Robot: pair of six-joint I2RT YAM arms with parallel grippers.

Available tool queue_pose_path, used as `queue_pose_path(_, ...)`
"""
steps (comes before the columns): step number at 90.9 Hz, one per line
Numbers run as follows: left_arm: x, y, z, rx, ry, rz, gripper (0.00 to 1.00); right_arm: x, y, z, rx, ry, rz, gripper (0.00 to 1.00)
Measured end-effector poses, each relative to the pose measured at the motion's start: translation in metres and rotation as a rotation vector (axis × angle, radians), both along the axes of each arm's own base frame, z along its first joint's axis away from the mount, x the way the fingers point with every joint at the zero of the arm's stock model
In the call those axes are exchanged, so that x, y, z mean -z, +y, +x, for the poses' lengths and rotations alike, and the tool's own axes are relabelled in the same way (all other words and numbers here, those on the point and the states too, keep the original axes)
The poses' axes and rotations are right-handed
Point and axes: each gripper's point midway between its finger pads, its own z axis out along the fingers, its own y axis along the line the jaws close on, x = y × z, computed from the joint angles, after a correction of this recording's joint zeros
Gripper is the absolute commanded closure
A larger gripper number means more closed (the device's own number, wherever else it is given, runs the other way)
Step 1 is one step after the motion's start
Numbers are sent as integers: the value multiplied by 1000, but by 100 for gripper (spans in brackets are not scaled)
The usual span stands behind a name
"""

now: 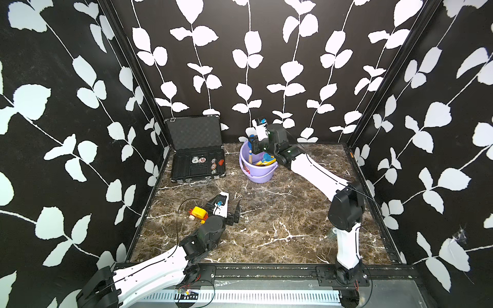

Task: Organize the gardening tools
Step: Place the gardening tool in the container.

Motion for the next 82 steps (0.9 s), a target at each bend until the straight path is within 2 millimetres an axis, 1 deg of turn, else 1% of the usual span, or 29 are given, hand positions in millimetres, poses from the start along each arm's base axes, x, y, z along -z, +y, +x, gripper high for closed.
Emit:
queue_pose_path(9,-1,1,0,-3,-4,-4,6,11,7,3,-9,3,-24,100)
queue_pose_path(21,-1,2,-1,-4,-5,-5,6,23,7,5,-5,12,-54,100)
queue_pose_path(55,3,3,-1,-4,5,-1,6,34,4,10,21,-19,-88,100)
queue_pose_path(76,3,3,-1,-4,7,0,6,57,3,13,35,4,-124,100)
queue_pose_path(82,4,3,-1,-4,8,0,6,60,6,14,32,1,-122,100)
